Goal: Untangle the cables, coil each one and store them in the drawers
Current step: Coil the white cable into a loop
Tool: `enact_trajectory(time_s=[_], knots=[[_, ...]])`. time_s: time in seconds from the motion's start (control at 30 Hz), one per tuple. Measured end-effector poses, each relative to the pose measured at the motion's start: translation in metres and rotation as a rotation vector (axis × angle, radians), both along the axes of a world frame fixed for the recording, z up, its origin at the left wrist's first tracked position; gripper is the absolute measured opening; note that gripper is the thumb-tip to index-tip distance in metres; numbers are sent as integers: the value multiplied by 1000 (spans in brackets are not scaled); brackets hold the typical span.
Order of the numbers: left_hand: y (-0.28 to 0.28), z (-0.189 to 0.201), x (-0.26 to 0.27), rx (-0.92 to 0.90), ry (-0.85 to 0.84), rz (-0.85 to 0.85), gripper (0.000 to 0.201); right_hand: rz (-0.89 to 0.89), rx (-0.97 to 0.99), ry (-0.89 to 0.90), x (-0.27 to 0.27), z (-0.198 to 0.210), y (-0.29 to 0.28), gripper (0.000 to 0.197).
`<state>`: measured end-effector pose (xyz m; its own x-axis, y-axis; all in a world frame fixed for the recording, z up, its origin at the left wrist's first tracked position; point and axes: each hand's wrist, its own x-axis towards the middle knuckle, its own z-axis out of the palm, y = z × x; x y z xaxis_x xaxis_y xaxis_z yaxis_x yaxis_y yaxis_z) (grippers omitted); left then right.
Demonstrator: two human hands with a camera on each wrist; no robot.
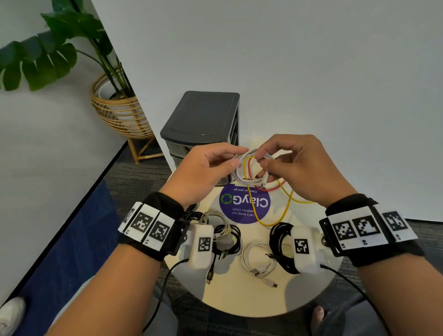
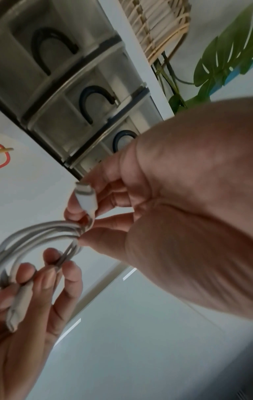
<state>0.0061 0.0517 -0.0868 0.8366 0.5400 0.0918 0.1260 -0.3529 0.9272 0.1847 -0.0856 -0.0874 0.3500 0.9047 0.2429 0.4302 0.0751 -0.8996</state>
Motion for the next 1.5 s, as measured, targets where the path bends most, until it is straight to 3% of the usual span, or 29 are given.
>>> enact_trajectory(time_s=[0.1,0.23,0.33,0.43,0.5,0.6,0.77,0.87,1.0,1.07,1.17,1.3,1.43,1.5], knots=[[2,-1,-2,12,14,26,23,18,-11,-9,2,-1,0,22],[5,-3,-2,163,73,111,12,17,-55,-46,2,-4,1,23],[8,-5,-1,232,161,145,14,-13,-96,-113,3,-9,2,19],[8,-3,-1,154,228,115,15,-22,-103,-125,3,-10,2,19],[4,1,0,-58,148,98,17,-28,-93,-108,3,-8,1,20],[-4,8,2,-325,-69,124,39,-26,-61,-67,3,-4,1,23],[-17,8,10,-359,-285,182,50,-35,-35,-25,-3,-2,2,19],[-19,2,13,-138,-279,188,50,-58,-23,40,-2,1,1,19],[-16,-8,16,525,-79,166,43,-72,-36,82,2,1,-1,19],[-15,-13,18,601,-74,183,38,-66,-31,108,1,1,-3,19],[-13,-15,19,457,-105,184,39,-58,19,208,0,3,-3,20],[-14,-7,17,23,-80,26,41,-47,23,268,0,1,0,17],[-14,-7,16,-22,-58,91,39,-48,7,329,-1,0,4,9],[-16,-6,16,-86,-95,128,38,-103,-23,431,2,-2,8,21]])
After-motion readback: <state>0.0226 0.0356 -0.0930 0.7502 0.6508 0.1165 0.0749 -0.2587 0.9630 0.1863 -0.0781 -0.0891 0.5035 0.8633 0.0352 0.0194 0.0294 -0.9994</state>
